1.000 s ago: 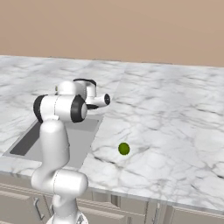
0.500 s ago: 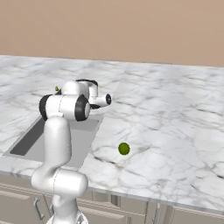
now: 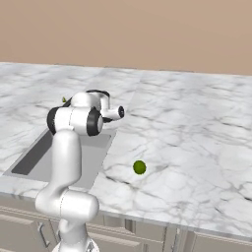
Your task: Turn on the sink faucet. Then move the lime from the counter to the sink. Turn off the sink. Move the vegetable from the sink to the pot next to the stove. Finally move the pot to the front left burner.
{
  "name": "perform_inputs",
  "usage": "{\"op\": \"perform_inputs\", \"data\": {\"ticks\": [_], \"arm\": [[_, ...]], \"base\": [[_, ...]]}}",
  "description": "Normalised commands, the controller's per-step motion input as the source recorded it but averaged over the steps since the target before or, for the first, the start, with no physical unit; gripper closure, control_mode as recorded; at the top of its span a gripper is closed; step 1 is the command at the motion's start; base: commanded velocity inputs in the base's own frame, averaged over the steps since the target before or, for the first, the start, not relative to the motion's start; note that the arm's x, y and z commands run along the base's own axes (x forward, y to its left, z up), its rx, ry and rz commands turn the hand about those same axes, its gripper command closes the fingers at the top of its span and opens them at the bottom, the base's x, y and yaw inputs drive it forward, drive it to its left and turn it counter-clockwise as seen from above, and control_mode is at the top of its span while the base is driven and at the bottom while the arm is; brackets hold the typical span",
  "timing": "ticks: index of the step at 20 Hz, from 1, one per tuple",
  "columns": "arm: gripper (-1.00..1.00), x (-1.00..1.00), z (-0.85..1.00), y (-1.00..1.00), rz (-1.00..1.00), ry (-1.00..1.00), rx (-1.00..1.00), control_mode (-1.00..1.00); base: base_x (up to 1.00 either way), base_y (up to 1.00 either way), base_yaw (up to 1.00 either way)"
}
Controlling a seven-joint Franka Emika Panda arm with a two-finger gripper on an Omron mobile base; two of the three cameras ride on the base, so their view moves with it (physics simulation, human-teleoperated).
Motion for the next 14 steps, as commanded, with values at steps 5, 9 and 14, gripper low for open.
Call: {"op": "perform_inputs", "data": {"ticks": [5,9,14], "arm": [[-1.0,0.1,-0.06,0.21,0.0,0.01,0.0,-1.0],[-1.0,0.12,-0.07,0.18,0.0,0.01,0.0,-1.0],[-1.0,0.11,-0.08,0.17,0.0,0.0,0.0,-1.0]], "base": [[0.0,0.0,0.0],[0.0,0.0,0.0],[0.0,0.0,0.0]]}}
